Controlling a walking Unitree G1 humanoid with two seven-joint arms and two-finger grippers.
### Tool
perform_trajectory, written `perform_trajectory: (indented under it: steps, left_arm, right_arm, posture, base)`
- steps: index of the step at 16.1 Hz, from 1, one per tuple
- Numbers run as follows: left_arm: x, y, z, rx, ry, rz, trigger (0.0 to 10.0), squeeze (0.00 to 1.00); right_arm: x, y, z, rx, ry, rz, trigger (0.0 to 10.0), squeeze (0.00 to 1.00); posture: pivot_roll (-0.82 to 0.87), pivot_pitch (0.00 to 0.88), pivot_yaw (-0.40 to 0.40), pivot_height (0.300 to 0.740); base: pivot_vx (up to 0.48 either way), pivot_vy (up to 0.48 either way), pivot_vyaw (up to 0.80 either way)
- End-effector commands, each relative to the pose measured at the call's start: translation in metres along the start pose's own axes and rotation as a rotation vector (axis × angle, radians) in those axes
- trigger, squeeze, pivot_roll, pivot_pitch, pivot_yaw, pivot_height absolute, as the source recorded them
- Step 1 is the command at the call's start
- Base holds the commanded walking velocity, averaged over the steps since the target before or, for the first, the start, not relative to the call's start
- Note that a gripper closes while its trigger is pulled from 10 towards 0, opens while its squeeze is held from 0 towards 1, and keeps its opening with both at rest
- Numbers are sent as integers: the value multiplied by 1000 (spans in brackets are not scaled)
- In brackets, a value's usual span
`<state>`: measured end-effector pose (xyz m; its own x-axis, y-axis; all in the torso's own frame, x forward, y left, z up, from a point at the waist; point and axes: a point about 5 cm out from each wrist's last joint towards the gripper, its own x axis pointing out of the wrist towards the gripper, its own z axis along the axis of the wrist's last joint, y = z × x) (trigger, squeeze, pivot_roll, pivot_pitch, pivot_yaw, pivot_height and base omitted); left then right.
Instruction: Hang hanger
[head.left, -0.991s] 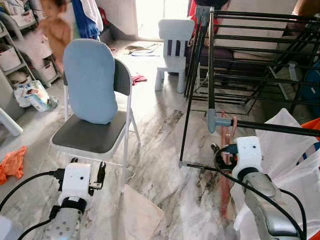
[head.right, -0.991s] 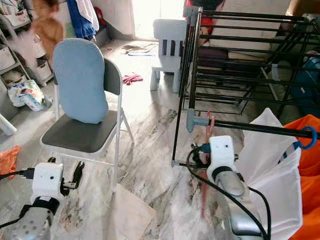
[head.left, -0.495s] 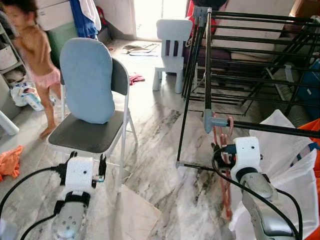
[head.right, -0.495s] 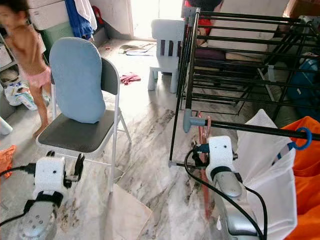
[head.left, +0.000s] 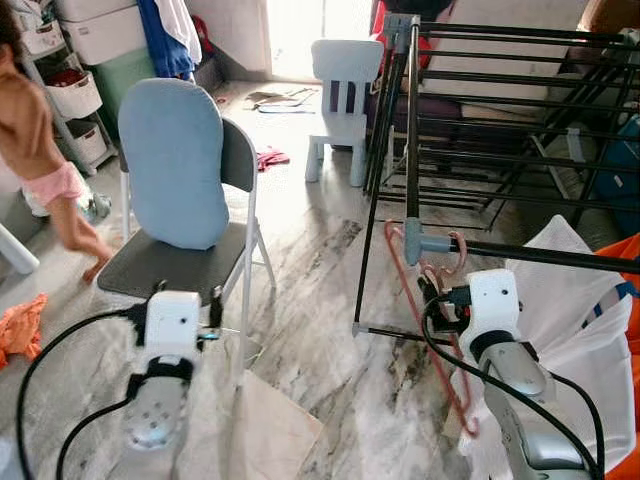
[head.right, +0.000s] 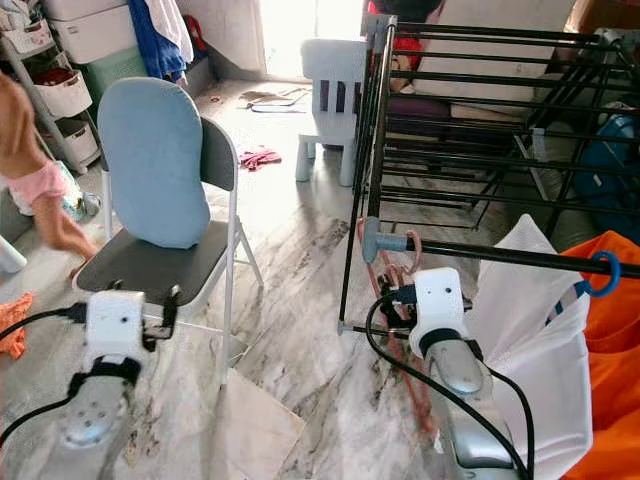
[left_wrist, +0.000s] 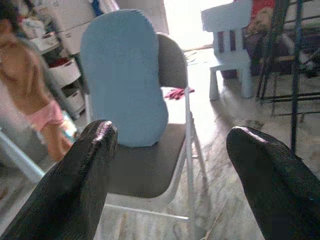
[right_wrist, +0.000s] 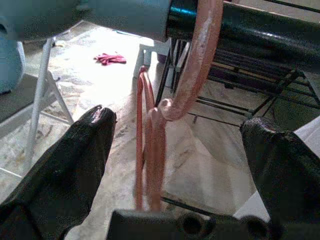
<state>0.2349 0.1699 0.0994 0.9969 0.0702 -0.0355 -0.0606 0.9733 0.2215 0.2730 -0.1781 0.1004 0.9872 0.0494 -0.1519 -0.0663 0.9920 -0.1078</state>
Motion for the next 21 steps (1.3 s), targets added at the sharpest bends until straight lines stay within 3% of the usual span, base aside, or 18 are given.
perform_trajectory:
  steps: [1,11,21]
  left_arm:
    - [1,1,-1,8,1,4,10000,0]
    - [-2,3,-3,2,23,6,10000,0]
    - [-2,3,-4,9,33,-16,10000,0]
  right_arm:
    - [0,1,3,4,-18,11,10000,0]
    - [-1,5,2,16,-17,28,10000,0]
    - [-3,7,-1,21,-7,24,10000,0]
  posture:
    - [-112,0,15,740]
    - [-102,0,5,740]
    - [-103,0,16,740]
  base:
    - [0,0,0]
    - [0,0,0]
    - [-301,0,0]
